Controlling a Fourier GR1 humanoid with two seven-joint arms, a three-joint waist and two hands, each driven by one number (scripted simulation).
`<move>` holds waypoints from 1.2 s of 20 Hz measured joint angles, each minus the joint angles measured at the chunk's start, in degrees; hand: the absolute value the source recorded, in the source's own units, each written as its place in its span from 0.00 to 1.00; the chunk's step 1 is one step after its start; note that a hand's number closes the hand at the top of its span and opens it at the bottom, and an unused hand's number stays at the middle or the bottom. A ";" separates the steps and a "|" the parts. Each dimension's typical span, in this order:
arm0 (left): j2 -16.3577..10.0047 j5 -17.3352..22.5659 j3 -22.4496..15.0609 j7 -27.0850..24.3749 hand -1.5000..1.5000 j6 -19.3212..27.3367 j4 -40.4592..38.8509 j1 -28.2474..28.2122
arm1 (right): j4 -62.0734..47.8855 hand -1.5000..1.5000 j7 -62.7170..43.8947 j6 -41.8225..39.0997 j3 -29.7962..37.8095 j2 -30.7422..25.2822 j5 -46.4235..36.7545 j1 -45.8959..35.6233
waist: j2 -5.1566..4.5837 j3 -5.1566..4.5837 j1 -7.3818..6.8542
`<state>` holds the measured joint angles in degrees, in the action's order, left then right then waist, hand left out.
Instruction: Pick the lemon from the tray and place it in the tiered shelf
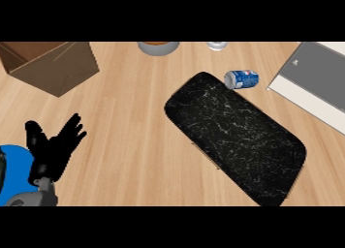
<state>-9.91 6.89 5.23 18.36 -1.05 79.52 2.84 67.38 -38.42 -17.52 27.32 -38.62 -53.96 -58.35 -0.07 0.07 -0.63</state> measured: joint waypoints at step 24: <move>1.23 -1.59 -0.04 -0.58 0.50 0.24 0.98 -1.01 | -20.97 0.00 12.38 13.92 -2.00 -5.91 2.04 -3.11 | 0.06 0.10 -0.09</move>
<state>-8.68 5.30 5.20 17.78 -0.82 80.50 1.82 46.40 -26.04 -3.60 25.32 -44.53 -51.91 -61.45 -0.01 0.17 -0.72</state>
